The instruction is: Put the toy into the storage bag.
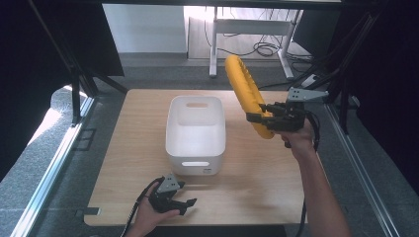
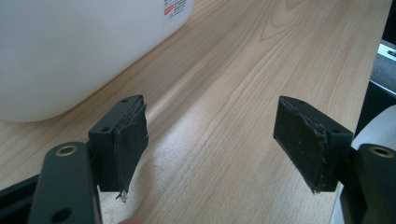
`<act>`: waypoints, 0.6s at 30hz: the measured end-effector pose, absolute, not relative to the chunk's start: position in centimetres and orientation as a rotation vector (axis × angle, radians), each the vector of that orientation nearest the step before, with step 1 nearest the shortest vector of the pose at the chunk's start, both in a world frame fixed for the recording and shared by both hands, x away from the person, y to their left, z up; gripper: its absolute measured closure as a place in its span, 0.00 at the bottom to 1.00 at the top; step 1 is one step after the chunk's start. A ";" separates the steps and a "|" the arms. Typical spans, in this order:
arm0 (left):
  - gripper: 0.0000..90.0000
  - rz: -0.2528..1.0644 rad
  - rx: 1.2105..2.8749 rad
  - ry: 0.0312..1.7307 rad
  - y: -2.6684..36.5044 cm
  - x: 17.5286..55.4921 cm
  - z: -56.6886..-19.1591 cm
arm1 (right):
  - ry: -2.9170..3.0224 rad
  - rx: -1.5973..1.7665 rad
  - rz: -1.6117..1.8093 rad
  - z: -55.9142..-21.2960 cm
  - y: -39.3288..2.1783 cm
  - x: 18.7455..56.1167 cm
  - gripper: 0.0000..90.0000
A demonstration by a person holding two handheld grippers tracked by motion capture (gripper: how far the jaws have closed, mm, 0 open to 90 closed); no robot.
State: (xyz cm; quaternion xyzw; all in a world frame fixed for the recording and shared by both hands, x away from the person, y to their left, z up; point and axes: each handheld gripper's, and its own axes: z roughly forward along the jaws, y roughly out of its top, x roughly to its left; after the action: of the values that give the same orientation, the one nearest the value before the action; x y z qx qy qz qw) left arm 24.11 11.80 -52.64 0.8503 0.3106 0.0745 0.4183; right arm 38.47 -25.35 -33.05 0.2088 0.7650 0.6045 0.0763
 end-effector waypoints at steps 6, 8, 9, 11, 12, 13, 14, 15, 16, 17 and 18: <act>0.29 0.187 2.135 0.778 11.8 24.1 -52.6 | 2.285 0.597 1.826 -32.4 -24.5 38.1 0.58; 0.29 0.187 2.134 0.780 11.8 24.1 -52.6 | 2.283 0.588 1.831 -32.3 -24.3 38.0 0.58; 0.29 0.187 2.132 0.781 11.9 24.1 -52.6 | 2.284 0.585 1.831 -32.2 -24.2 38.0 0.58; 0.29 0.188 2.133 0.780 11.9 24.1 -52.6 | 2.282 0.575 1.835 -32.1 -23.9 37.9 0.58; 0.29 0.188 2.134 0.780 11.9 24.1 -52.6 | 2.281 0.575 1.837 -32.1 -23.8 37.9 0.58; 0.29 0.188 2.135 0.780 11.9 24.1 -52.6 | 2.279 0.572 1.841 -32.0 -23.8 37.9 0.58; 0.29 0.188 2.134 0.780 11.9 24.1 -52.6 | 2.278 0.570 1.844 -32.0 -23.7 37.8 0.58; 0.29 0.188 2.135 0.780 11.9 24.1 -52.6 | 2.277 0.568 1.845 -31.9 -23.6 37.8 0.58; 0.29 0.188 2.135 0.779 11.9 24.1 -52.6 | 2.276 0.569 1.847 -31.9 -23.6 37.8 0.58; 0.29 0.187 2.135 0.780 11.9 24.1 -52.6 | 2.274 0.567 1.849 -31.9 -23.5 37.8 0.58; 0.29 0.187 2.134 0.780 11.9 24.1 -52.6 | 2.273 0.565 1.852 -31.8 -23.4 37.8 0.58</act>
State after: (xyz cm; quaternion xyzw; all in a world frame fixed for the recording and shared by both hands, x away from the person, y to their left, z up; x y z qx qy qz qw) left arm 24.11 11.93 -52.58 0.8505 0.3109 0.0746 0.4176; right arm 37.83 -23.45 -31.81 0.1888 0.7589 0.6183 0.0779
